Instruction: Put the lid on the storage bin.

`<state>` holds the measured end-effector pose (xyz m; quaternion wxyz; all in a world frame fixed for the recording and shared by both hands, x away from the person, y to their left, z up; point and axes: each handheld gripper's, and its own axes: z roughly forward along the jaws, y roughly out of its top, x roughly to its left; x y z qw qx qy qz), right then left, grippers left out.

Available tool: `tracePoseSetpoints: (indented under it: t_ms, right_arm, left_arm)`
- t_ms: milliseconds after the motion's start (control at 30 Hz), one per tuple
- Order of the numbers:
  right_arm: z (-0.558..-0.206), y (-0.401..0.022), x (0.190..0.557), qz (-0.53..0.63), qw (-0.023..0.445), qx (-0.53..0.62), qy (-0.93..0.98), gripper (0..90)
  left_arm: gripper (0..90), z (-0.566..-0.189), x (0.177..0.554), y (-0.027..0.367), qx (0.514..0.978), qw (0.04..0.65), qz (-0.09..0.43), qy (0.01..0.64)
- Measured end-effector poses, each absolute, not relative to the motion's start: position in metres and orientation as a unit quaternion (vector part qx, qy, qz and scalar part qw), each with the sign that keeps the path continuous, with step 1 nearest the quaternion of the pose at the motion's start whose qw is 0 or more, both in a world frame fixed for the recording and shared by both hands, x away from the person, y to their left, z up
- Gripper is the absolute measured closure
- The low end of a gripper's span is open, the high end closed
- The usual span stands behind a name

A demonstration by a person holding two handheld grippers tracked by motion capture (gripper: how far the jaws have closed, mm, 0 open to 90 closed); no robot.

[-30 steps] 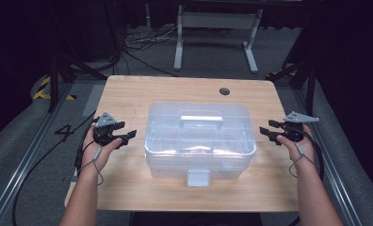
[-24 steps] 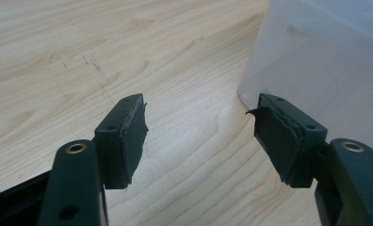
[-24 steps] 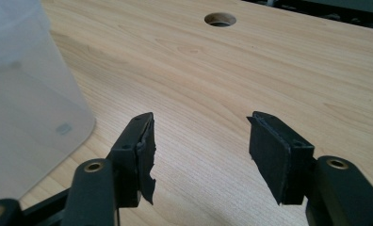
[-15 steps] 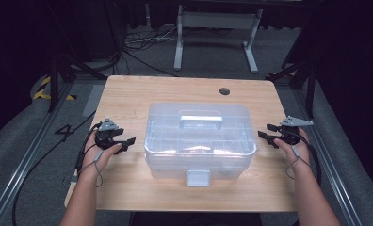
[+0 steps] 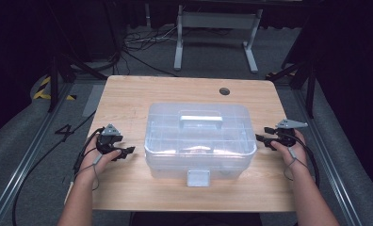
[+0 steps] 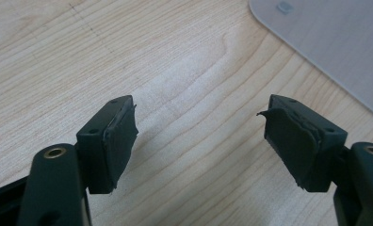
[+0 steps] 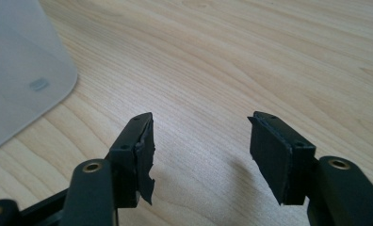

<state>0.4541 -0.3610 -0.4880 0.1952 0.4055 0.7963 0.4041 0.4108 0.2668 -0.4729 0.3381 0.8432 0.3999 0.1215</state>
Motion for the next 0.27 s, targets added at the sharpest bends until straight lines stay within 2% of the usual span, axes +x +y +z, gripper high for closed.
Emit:
tracePoseSetpoints:
  t_ms: [267]
  right_arm:
    - [-0.4898, -0.3621, 0.4568, 0.400, 0.193, 0.418, 0.793, 40.9]
  left_arm:
    - [23.1, -0.4762, 0.4081, 0.2664, 0.842, 0.328, 0.107, 0.414]
